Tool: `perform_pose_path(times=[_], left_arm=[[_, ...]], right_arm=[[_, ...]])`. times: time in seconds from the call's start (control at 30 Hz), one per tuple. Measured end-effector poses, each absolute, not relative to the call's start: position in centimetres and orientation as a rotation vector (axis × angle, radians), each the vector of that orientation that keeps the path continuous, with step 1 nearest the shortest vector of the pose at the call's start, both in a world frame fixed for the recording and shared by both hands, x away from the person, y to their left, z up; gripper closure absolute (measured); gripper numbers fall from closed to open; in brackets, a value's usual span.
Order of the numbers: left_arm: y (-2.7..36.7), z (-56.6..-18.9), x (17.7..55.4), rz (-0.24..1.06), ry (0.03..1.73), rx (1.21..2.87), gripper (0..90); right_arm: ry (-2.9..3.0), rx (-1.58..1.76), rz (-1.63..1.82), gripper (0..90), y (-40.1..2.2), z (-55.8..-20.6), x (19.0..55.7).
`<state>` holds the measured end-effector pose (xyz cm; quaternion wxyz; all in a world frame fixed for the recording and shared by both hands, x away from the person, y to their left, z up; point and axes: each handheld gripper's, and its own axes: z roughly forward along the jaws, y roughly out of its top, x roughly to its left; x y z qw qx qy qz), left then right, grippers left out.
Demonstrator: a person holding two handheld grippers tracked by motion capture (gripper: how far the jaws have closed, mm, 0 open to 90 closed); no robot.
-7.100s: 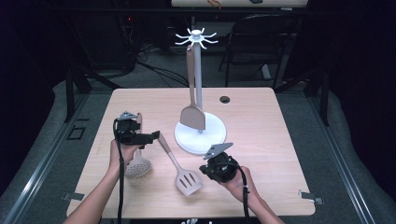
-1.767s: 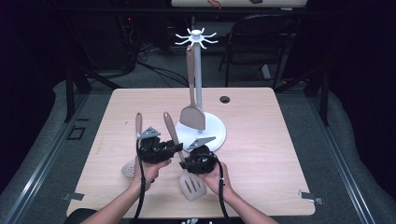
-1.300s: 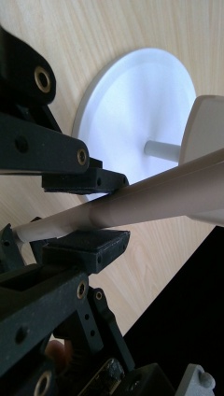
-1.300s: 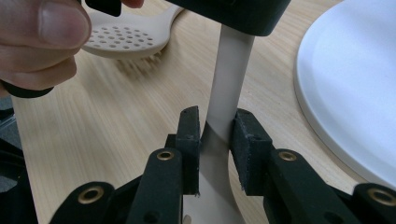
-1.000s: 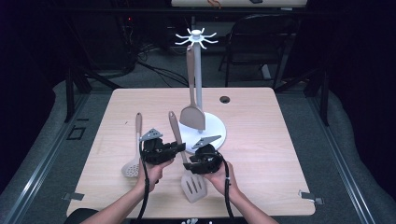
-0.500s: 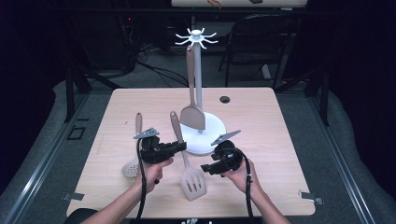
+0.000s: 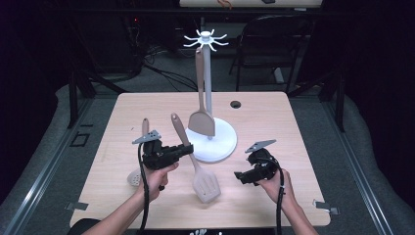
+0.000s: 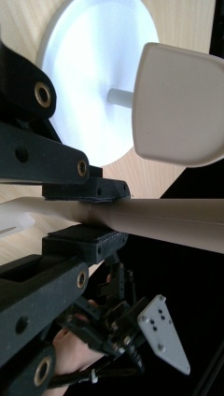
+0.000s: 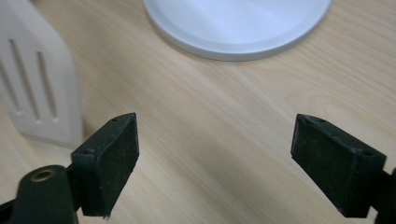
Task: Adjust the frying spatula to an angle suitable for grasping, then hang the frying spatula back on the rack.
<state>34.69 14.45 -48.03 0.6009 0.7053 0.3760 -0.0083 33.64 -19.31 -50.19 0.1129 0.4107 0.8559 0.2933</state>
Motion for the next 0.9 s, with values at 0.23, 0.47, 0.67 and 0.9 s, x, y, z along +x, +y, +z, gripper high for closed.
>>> perform_pose_path(times=[0.23,0.47,0.67,0.9], left_arm=[[14.1,-47.2,34.6,0.044,0.825,1.677,77.5],[13.4,-46.3,34.5,0.086,0.777,1.713,77.5],[12.8,-45.4,34.6,0.093,0.750,1.736,77.5],[12.2,-44.9,34.7,0.093,0.728,1.758,77.5]], right_arm=[[2.449,1.263,0.851,6.1,-20.9,-50.2,34.8],[2.463,1.305,0.791,1.1,-21.4,-51.1,35.6],[2.453,1.299,0.803,1.0,-21.7,-51.0,35.9],[2.466,1.295,0.740,0.0,-22.2,-51.1,36.2]])
